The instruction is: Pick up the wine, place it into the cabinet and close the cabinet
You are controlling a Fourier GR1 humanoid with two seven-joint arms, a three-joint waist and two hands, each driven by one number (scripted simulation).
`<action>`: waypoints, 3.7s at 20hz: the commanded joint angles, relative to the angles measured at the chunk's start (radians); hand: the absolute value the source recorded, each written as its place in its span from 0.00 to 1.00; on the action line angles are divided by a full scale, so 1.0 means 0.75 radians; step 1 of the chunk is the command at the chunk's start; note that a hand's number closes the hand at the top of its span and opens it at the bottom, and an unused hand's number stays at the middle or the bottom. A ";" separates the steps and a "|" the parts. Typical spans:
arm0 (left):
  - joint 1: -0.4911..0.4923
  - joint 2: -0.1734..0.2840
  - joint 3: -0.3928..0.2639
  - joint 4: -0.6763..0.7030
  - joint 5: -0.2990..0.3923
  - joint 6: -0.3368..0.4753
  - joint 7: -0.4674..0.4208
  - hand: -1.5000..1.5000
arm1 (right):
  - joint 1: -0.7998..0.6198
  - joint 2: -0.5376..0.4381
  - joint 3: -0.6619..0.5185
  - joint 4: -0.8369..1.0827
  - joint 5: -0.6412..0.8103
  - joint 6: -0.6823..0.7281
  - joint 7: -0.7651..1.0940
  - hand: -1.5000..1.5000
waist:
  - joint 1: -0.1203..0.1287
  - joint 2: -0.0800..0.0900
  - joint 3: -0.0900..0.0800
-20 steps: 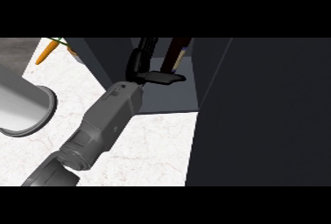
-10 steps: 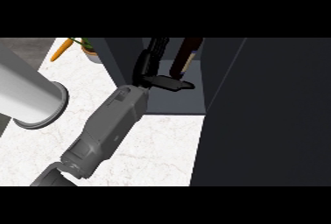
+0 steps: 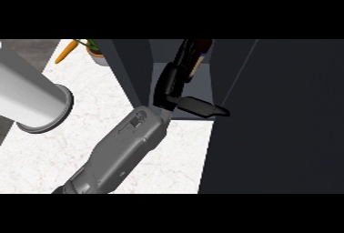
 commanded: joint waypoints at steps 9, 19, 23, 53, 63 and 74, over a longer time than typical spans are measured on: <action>0.440 -0.004 -0.341 -0.726 -0.084 0.496 0.108 0.00 | -0.053 -0.015 0.048 -0.086 0.054 -0.064 0.085 0.00 | -0.017 0.008 -0.001; 0.909 0.163 -0.523 -1.162 -0.154 0.466 0.065 1.00 | -0.047 -0.043 0.050 -0.125 0.067 -0.077 0.121 0.00 | -0.020 0.014 -0.001; 0.998 0.313 -0.514 -1.281 -0.130 0.326 0.087 1.00 | 0.022 -0.038 0.012 -0.110 0.002 -0.023 0.036 0.00 | -0.022 0.017 0.000; 1.740 1.167 0.492 -1.545 0.588 -0.688 -0.184 1.00 | -0.582 0.283 0.890 0.612 0.190 -0.353 -0.142 1.00 | 0.036 0.014 -0.004; 1.728 1.195 0.632 -1.408 0.678 -0.898 -0.159 1.00 | -0.962 0.283 0.668 1.320 0.011 -0.448 -0.456 1.00 | 0.056 0.032 -0.004; 1.774 1.242 0.791 -1.430 0.796 -0.942 -0.060 1.00 | -0.985 0.275 0.533 1.963 -0.033 -0.340 -0.849 1.00 | 0.060 0.038 -0.001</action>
